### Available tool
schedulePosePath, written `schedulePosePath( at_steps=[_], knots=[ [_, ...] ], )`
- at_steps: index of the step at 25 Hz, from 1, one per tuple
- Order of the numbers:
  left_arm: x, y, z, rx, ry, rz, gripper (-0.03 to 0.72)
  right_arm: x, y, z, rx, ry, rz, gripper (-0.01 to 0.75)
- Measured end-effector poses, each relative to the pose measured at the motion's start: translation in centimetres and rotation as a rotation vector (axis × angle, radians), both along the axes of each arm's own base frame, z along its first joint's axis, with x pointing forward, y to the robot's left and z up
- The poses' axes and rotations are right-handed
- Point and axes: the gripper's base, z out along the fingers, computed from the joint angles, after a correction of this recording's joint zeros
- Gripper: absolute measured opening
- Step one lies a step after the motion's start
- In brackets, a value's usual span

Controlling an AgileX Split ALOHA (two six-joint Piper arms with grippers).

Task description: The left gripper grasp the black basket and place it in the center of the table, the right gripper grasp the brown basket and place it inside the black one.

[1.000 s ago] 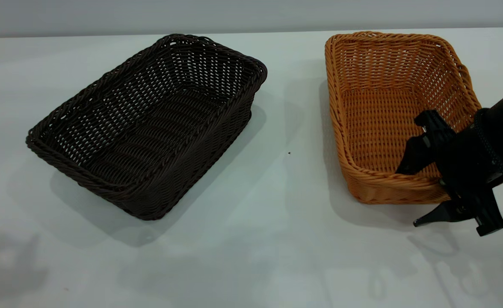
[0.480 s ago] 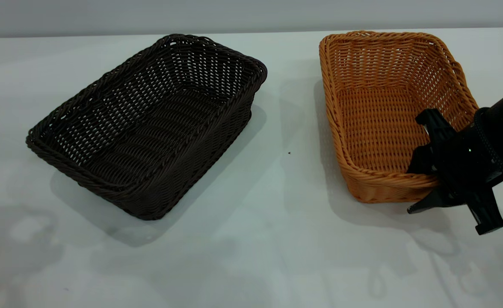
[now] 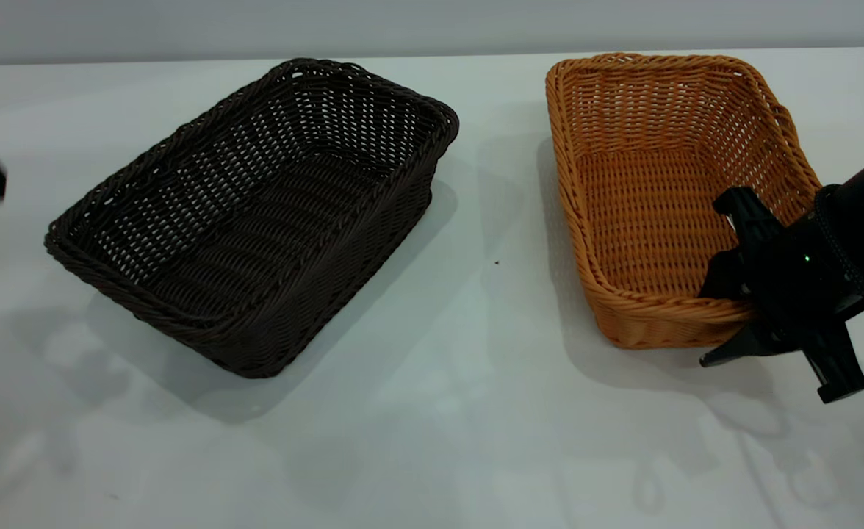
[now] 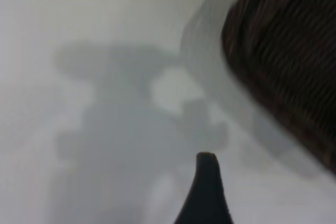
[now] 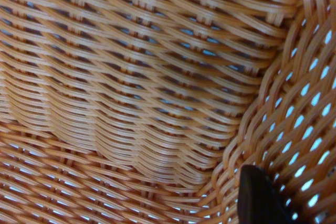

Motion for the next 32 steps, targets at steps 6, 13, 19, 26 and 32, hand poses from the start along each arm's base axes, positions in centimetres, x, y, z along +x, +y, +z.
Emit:
schedulePosePath(
  at_steps=[6, 13, 19, 26, 32],
  knots=[
    [6.3, -0.3, -0.1, 0.033, 0.016, -0.116, 0.548, 0.0, 0.0, 0.0, -0.005, -0.004, 0.013, 0.213],
    [12.9, -2.1, -2.7, 0.077, 0.046, -0.303, 0.548, 0.0, 0.0, 0.0, -0.007, -0.010, 0.027, 0.213],
    [16.4, -4.1, -6.0, 0.092, 0.098, -0.429, 0.548, 0.0, 0.0, 0.0, -0.007, -0.011, 0.028, 0.213],
    [18.0, -4.3, -10.5, 0.089, 0.169, -0.456, 0.538, 0.0, 0.0, 0.0, -0.015, -0.016, 0.044, 0.180],
    [18.0, -5.5, -12.3, 0.104, 0.175, -0.508, 0.390, 0.3, -0.1, 0.0, -0.021, -0.026, 0.050, 0.165]
  ],
)
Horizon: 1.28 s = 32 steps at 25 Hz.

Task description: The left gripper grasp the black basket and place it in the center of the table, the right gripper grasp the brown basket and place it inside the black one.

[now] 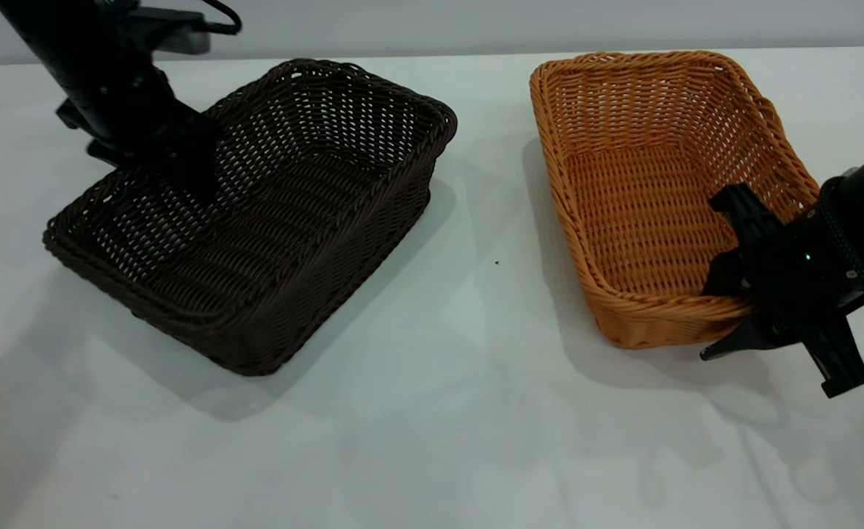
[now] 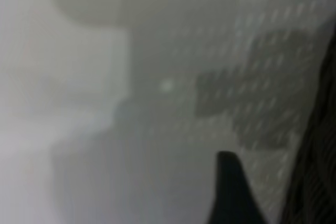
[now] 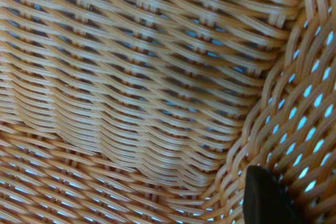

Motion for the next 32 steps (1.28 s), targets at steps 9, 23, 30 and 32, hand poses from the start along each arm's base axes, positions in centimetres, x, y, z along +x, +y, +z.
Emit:
schedulePosePath(
  at_steps=[9, 23, 30, 32],
  knots=[
    [0.5, -0.9, 0.1, 0.013, -0.068, -0.082, 0.092, 1.1, -0.4, 2.8, -0.026, -0.119, 0.070, 0.163],
    [2.9, -7.3, 2.4, 0.048, -0.212, -0.683, 0.088, 5.0, -9.0, 15.0, 0.015, -0.454, 0.433, 0.157],
    [1.5, -14.4, 0.5, 0.029, -0.183, -1.066, 0.088, 6.2, -9.1, 17.8, 0.036, -0.452, 0.616, 0.156],
    [1.0, -15.5, -0.1, 0.025, -0.172, -1.113, 0.088, 6.6, -9.2, 18.4, 0.030, -0.468, 0.620, 0.155]
  ],
)
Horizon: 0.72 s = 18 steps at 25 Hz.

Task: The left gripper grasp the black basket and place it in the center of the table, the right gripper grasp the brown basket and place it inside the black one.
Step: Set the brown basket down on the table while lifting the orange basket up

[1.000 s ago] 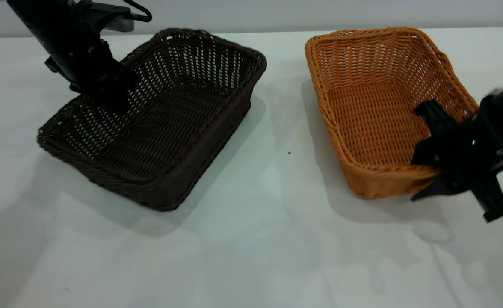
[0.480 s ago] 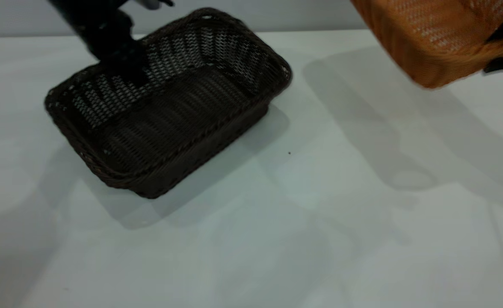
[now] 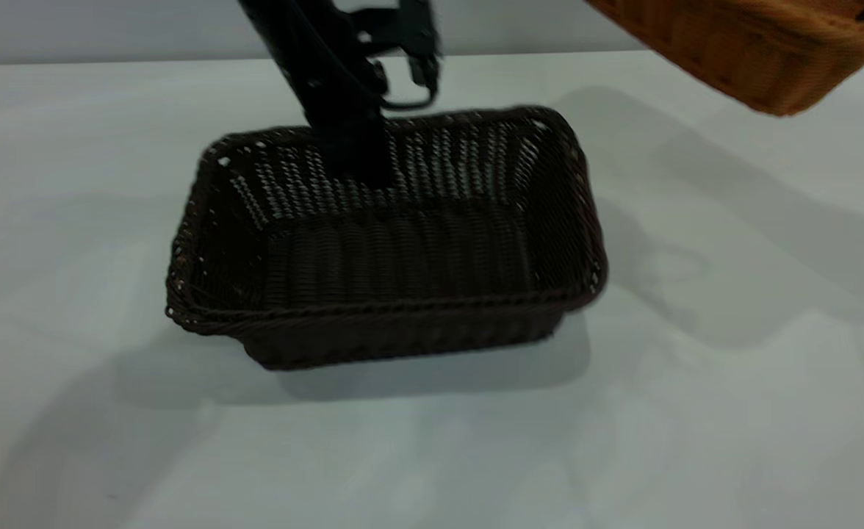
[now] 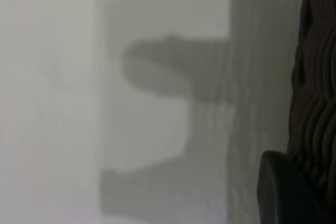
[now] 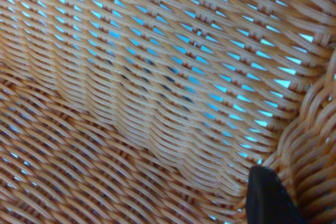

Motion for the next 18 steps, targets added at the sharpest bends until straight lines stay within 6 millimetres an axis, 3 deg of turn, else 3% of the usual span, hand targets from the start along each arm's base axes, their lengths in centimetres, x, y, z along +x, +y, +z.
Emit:
schedulePosePath(
  at_steps=[9, 15, 18],
  knots=[
    [-1.6, -2.9, -0.3, -0.001, -0.005, -0.157, 0.088, 0.5, 0.0, 0.8, 0.004, -0.020, 0.011, 0.154],
    [-1.9, -3.3, -0.2, -0.040, -0.001, -0.214, 0.091, 0.5, 0.0, 0.8, 0.004, -0.020, 0.011, 0.154],
    [-1.9, -3.5, -0.3, -0.067, 0.006, -0.205, 0.130, 0.5, 0.0, 0.8, 0.008, -0.021, 0.008, 0.154]
  ],
)
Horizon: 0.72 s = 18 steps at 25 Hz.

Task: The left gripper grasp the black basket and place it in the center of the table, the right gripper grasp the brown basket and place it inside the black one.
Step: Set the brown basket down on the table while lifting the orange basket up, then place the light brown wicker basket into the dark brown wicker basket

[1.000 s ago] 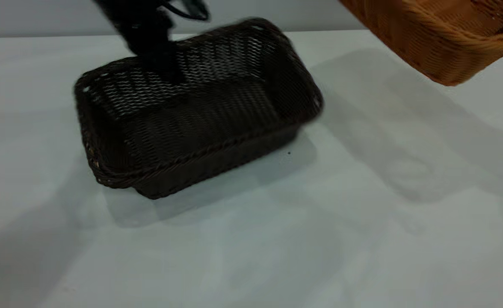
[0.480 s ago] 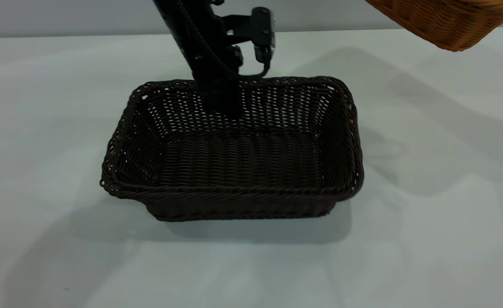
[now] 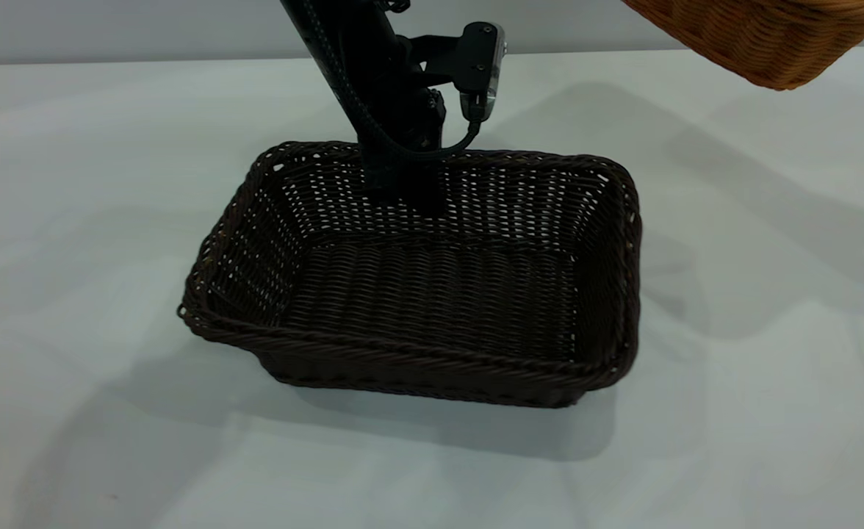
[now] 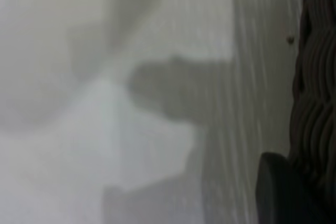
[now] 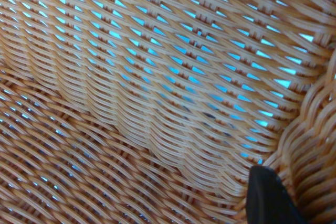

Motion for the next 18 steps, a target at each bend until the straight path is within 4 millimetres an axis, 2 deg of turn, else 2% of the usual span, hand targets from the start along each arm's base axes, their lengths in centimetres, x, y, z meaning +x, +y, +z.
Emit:
schedulePosePath(
  at_steps=[1, 5, 8, 11, 14, 16, 18],
  knots=[
    [0.0, -0.1, -0.2, -0.012, 0.006, 0.011, 0.161, 0.0, 0.0, 0.0, 0.002, 0.000, -0.001, 0.154],
    [0.2, -0.6, -0.1, -0.057, -0.009, 0.051, 0.368, 0.0, 0.1, 0.0, 0.008, 0.001, -0.001, 0.154],
    [0.3, -0.6, 0.9, -0.068, -0.019, 0.061, 0.482, 0.0, 0.1, 0.0, 0.010, 0.001, -0.002, 0.153],
    [0.3, -0.5, 3.5, -0.071, -0.026, 0.072, 0.517, 0.0, 0.1, 0.0, 0.010, 0.001, -0.002, 0.154],
    [0.5, 0.6, 7.3, -0.046, -0.047, 0.082, 0.520, 0.0, 0.1, 0.0, 0.008, 0.000, -0.002, 0.154],
    [0.9, 2.5, 9.5, -0.002, -0.053, 0.106, 0.515, 0.0, 0.0, 0.0, 0.004, -0.002, -0.002, 0.154],
    [1.5, 5.1, 11.6, 0.053, -0.058, 0.146, 0.501, 0.0, 0.0, 0.0, 0.006, -0.001, -0.001, 0.154]
  ],
)
